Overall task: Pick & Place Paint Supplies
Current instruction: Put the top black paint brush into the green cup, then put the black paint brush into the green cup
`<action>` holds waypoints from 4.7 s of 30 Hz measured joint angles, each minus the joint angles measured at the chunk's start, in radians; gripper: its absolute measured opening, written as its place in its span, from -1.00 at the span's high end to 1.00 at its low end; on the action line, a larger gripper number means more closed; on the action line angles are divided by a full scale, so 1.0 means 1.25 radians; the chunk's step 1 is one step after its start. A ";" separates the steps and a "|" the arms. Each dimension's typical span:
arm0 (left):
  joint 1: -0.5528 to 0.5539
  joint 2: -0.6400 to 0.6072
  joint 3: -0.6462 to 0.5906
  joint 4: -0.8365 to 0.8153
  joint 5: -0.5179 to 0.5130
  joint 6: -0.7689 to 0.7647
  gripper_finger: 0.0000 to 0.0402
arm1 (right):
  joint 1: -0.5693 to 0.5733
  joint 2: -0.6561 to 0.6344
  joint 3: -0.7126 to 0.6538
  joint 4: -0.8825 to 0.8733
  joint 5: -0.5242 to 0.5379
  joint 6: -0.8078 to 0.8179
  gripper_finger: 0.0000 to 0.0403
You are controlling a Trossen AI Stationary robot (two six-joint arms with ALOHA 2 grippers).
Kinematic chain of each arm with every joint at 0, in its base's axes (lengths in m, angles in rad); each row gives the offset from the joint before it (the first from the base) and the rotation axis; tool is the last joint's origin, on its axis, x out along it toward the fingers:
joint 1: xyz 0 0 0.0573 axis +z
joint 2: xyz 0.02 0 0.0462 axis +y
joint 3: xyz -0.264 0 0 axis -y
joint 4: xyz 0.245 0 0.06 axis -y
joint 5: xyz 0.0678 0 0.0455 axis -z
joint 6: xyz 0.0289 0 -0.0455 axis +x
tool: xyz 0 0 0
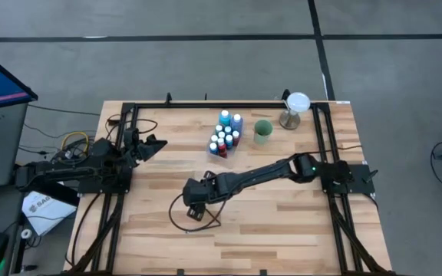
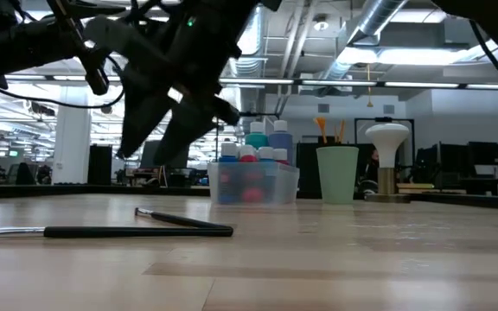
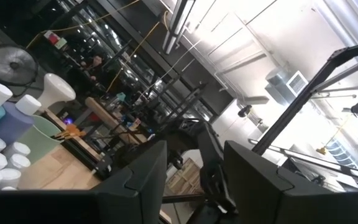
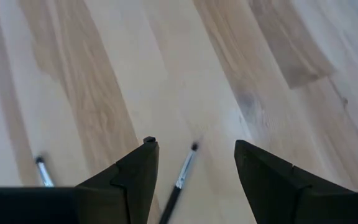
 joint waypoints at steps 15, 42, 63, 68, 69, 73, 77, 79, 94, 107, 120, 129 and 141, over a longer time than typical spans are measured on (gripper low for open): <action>0.000 0.000 0.000 0.000 0.045 0.000 0.23 | 0.000 0.082 0.000 0.015 0.008 0.010 -0.02; 0.000 0.000 0.000 0.001 0.044 0.000 0.23 | -0.012 -0.031 -0.002 -0.049 0.040 0.079 1.00; 0.000 0.000 0.000 0.008 0.044 0.000 0.23 | -0.023 -0.685 -0.337 -0.108 0.739 -0.022 1.00; 0.000 0.000 0.000 0.009 0.040 0.000 0.23 | -0.045 -0.869 -0.632 0.098 0.804 -0.036 1.00; 0.000 0.000 0.000 0.009 0.040 0.003 0.23 | -0.055 -0.900 -0.690 0.154 0.811 -0.045 1.00; 0.000 0.000 0.000 0.009 0.024 0.026 0.23 | -0.102 -1.010 -0.919 0.427 0.813 -0.137 1.00; 0.000 0.000 0.000 0.009 -0.017 0.049 0.23 | -0.171 -1.082 -1.113 0.757 0.724 -0.288 1.00; 0.000 0.000 0.000 0.009 -0.029 0.062 0.23 | -0.210 -1.095 -1.189 0.915 0.683 -0.362 1.00; 0.000 0.000 0.000 0.008 -0.036 0.066 0.23 | -0.452 -0.973 -1.318 1.203 0.435 -0.447 1.00; 0.000 0.000 0.000 0.008 -0.035 0.066 0.23 | -0.443 -0.856 -1.318 1.286 0.424 -0.465 0.82; 0.000 0.000 0.000 0.013 -0.034 0.066 0.23 | -0.279 -0.986 -1.149 1.007 0.413 -0.509 0.02; 0.000 0.000 0.000 0.014 -0.034 0.066 0.23 | -0.061 -0.769 -0.698 0.523 0.264 -0.482 0.00; 0.000 0.000 0.000 0.017 0.001 0.066 0.23 | 0.085 -0.399 -0.319 0.439 0.159 -0.487 -0.04</action>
